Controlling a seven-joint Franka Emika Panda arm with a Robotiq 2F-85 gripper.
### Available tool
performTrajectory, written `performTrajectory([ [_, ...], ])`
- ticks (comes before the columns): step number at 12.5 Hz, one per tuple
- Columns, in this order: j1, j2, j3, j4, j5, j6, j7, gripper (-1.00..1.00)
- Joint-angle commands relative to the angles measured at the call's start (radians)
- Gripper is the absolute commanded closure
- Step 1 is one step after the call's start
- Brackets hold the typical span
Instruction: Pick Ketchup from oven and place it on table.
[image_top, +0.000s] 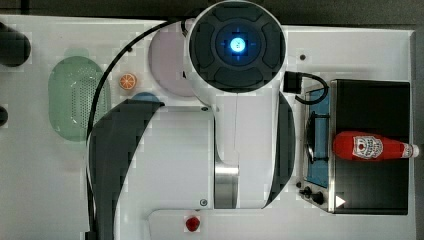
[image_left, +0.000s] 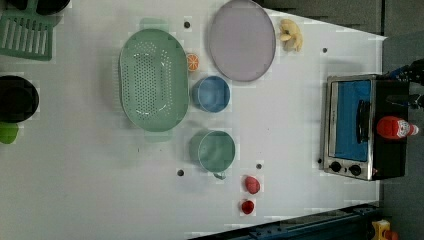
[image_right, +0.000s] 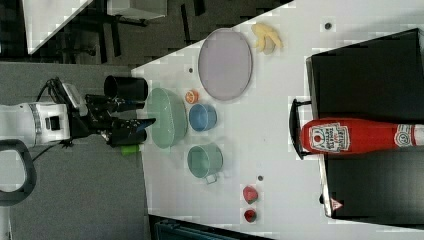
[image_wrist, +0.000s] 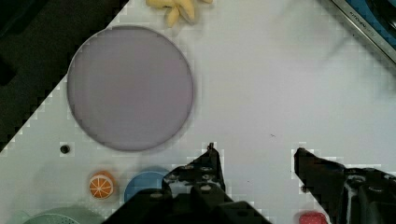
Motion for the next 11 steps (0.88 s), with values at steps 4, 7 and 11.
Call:
performTrajectory([
  [4, -0.045, -0.290, -0.108, -0.197, -0.033, -0.121, -0.140, -1.00],
  [7, -0.064, -0.245, -0.208, -0.195, -0.033, -0.024, -0.142, -1.00],
  [11, -0.080, -0.173, -0.348, -0.195, -0.033, 0.089, -0.146, -1.00],
])
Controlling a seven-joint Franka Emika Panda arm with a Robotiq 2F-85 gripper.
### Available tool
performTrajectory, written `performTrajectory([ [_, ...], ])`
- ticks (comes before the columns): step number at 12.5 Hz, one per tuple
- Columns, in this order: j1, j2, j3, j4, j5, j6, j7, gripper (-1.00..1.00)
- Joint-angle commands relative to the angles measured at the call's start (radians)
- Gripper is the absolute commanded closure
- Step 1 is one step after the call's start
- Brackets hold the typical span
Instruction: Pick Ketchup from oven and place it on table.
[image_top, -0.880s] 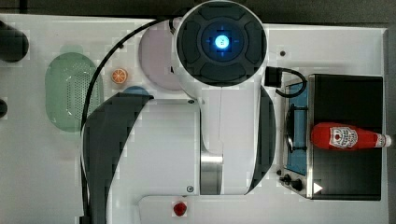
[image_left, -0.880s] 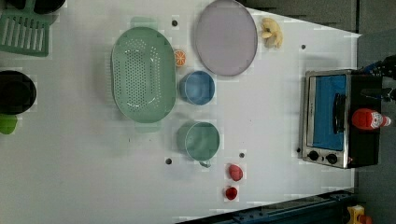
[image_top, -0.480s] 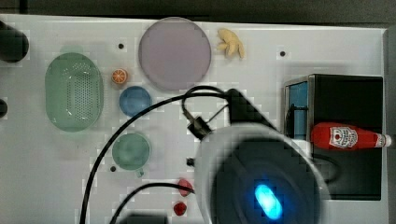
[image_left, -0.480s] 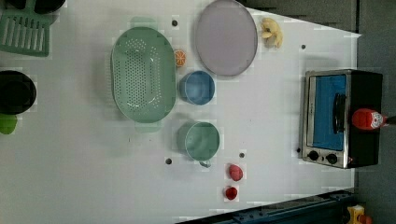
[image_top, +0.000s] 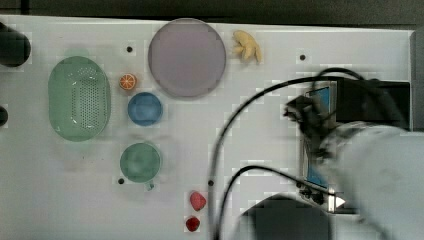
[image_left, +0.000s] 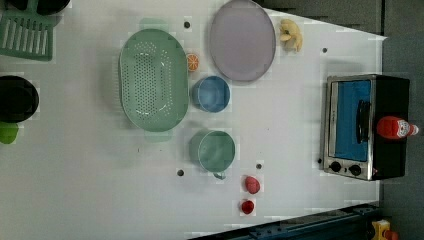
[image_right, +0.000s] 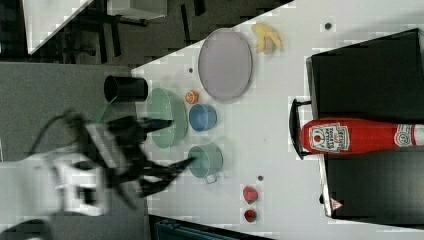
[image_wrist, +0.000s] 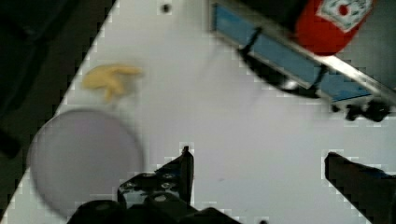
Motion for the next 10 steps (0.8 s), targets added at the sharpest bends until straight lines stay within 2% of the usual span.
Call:
performTrajectory([
  [1, -0.017, 0.070, -0.128, -0.008, -0.014, 0.103, -0.040, -1.00],
  [5, -0.025, 0.214, -0.263, 0.007, -0.010, 0.246, -0.037, -1.00],
  [10, -0.031, 0.420, -0.338, 0.032, 0.200, 0.310, 0.036, -1.00],
])
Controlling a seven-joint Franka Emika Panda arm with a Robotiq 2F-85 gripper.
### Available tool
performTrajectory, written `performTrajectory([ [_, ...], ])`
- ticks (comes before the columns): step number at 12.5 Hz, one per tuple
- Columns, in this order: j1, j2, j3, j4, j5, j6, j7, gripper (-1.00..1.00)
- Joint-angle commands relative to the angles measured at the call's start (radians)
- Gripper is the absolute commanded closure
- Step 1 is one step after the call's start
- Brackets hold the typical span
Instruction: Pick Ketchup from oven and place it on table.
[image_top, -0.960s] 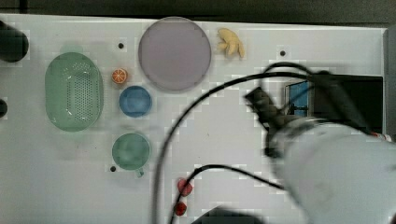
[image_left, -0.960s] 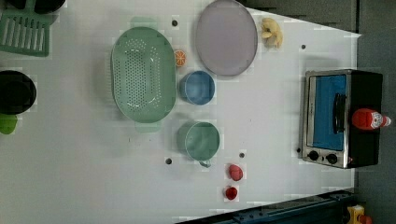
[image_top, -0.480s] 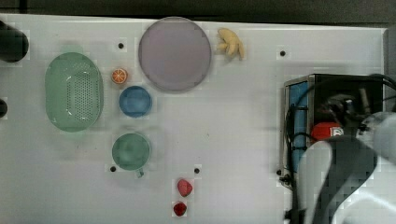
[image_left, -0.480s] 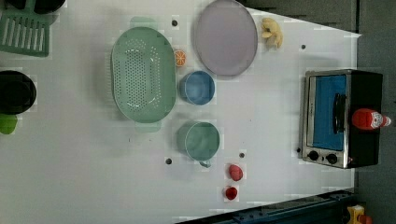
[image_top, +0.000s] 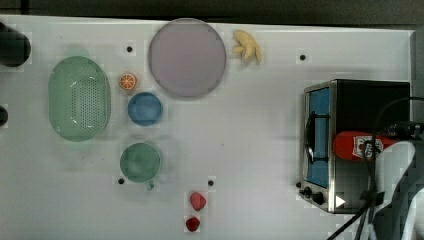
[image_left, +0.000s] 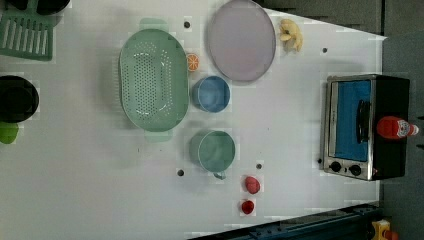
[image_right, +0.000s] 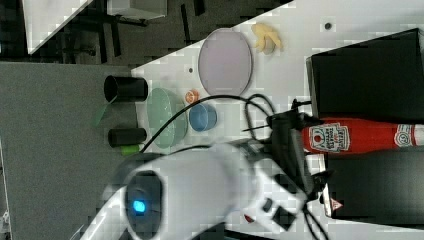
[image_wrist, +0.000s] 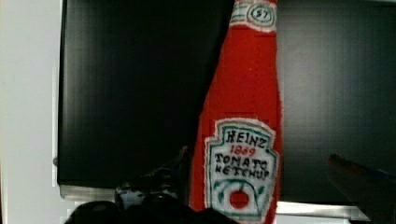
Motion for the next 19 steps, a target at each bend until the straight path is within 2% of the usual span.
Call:
performTrajectory([
  [1, 0.019, 0.077, 0.007, 0.021, 0.032, 0.035, 0.085, -1.00],
  [5, 0.018, 0.138, 0.008, 0.012, 0.034, 0.039, 0.086, -1.00],
  [7, 0.019, 0.140, 0.009, 0.002, 0.034, 0.054, 0.086, -0.37],
  [8, 0.021, 0.133, 0.009, 0.003, 0.034, 0.054, 0.086, -0.23],
  [11, 0.036, 0.108, 0.014, 0.044, 0.027, 0.016, 0.086, -0.23],
  [14, 0.116, 0.037, 0.055, 0.164, -0.032, -0.149, 0.083, -0.23],
  [15, 0.165, 0.002, 0.123, 0.199, -0.041, -0.190, 0.083, -0.23],
  [16, 0.189, -0.014, 0.173, 0.200, -0.041, -0.187, 0.083, -0.23],
  [19, 0.233, -0.020, 0.321, 0.182, -0.041, -0.191, 0.083, -0.23],
])
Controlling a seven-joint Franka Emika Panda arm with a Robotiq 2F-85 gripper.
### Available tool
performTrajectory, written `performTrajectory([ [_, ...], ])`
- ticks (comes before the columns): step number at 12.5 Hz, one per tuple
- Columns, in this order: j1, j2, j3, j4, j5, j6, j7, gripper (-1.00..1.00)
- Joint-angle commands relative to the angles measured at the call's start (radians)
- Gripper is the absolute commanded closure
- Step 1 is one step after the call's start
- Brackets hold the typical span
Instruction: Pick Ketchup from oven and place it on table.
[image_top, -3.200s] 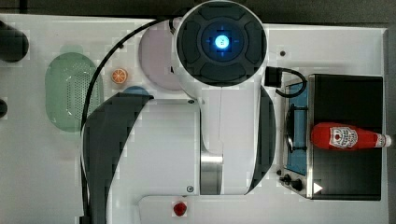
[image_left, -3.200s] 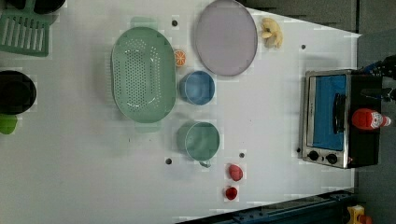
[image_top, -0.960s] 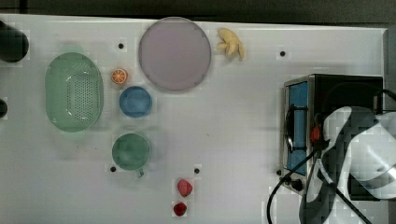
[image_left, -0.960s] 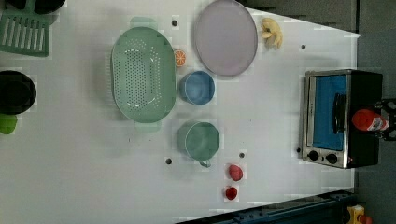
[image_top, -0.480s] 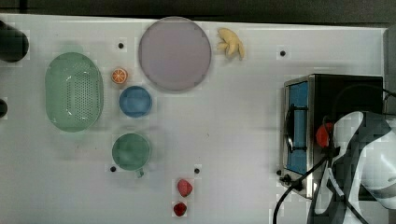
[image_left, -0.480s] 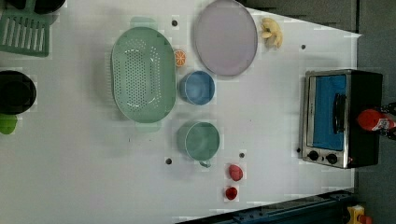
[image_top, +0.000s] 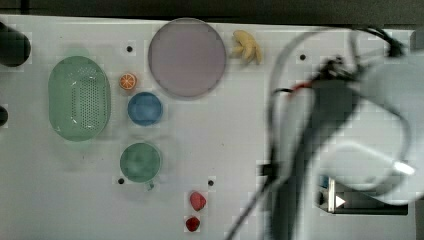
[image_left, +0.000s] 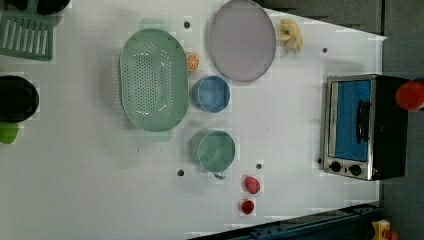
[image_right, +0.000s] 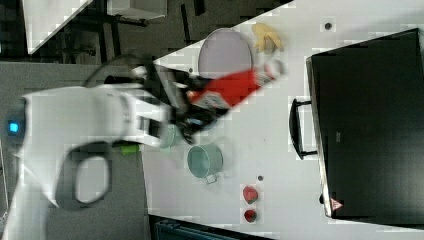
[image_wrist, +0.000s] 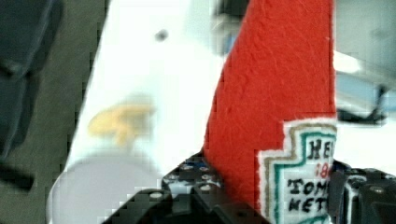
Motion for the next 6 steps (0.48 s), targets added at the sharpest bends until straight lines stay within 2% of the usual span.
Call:
performTrajectory([
  [1, 0.083, 0.048, 0.161, -0.015, -0.017, -0.016, 0.027, -0.23],
  [3, 0.094, 0.047, 0.213, -0.064, -0.018, -0.010, 0.027, -0.23],
  [6, 0.100, 0.047, 0.238, -0.212, -0.026, 0.103, 0.027, -0.23],
])
